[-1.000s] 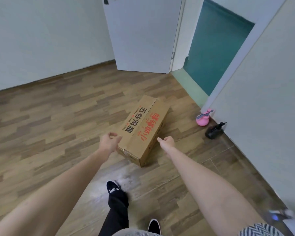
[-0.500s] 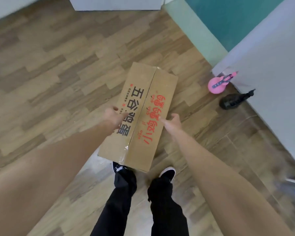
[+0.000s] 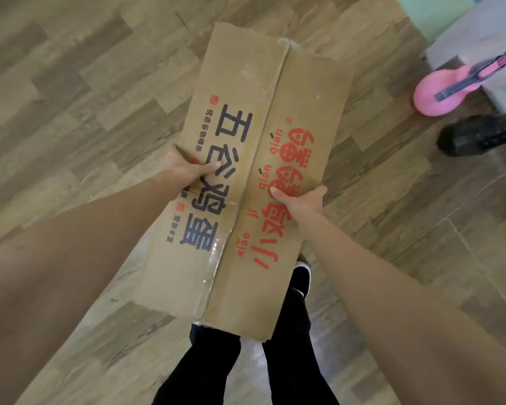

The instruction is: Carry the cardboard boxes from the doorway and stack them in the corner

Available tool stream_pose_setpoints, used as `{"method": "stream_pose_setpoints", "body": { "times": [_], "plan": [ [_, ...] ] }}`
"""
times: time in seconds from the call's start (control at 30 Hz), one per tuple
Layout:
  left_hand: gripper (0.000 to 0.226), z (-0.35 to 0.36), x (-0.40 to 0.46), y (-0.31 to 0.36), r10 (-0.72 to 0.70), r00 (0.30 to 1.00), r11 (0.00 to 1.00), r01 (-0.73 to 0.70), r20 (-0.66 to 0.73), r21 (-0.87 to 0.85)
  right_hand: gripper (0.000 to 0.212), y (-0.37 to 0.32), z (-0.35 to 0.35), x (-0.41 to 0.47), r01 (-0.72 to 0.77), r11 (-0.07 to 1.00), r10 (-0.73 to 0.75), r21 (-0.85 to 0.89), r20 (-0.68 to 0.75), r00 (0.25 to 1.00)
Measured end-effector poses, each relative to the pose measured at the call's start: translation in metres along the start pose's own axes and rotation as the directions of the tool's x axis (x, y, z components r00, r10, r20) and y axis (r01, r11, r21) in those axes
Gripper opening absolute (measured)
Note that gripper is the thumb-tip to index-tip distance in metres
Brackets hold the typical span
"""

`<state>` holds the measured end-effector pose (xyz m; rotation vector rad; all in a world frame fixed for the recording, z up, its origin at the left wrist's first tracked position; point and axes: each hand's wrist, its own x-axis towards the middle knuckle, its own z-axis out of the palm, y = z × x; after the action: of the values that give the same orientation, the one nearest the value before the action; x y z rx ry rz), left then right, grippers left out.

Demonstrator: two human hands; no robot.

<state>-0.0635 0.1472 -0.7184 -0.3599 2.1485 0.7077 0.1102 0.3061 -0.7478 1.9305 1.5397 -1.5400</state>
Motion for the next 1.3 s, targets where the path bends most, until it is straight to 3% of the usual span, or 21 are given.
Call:
{"method": "stream_pose_setpoints", "body": {
  "times": [0.33,0.63,0.8,0.9,1.07,1.13,1.3],
  "plan": [
    [0.094,0.006,0.003,-0.003,-0.035,0.999,0.999,0.034,-0.017,-0.036,0.097,0.0,-0.008,0.004,-0.07,0.996,0.071,0.058,-0.017,0.997],
    [0.095,0.012,-0.07,0.03,0.035,0.999,0.996,-0.037,-0.026,-0.08,0.099,-0.014,-0.08,-0.05,-0.062,0.972,0.062,0.227,0.008,0.998],
    [0.095,-0.015,-0.17,0.096,0.133,0.989,0.985,-0.138,-0.059,-0.103,0.095,-0.059,-0.165,-0.118,0.067,0.943,-0.06,0.326,-0.032,0.998],
    [0.083,-0.036,-0.25,0.129,0.185,0.978,0.968,-0.198,-0.096,-0.152,0.1,-0.086,-0.221,-0.179,0.162,0.919,-0.141,0.359,-0.084,0.986],
    [0.087,-0.089,-0.413,0.171,0.303,0.945,0.923,-0.323,-0.125,-0.207,0.099,-0.125,-0.328,-0.308,0.32,0.87,-0.301,0.376,-0.111,0.947],
    [0.088,-0.107,-0.469,0.182,0.388,0.91,0.882,-0.413,-0.147,-0.228,0.087,-0.136,-0.363,-0.355,0.399,0.84,-0.373,0.367,-0.144,0.917],
    [0.087,-0.133,-0.616,0.174,0.623,0.766,0.723,-0.641,-0.159,-0.257,0.1,-0.101,-0.45,-0.501,0.564,0.744,-0.462,0.358,-0.334,0.822]
  ]
}}
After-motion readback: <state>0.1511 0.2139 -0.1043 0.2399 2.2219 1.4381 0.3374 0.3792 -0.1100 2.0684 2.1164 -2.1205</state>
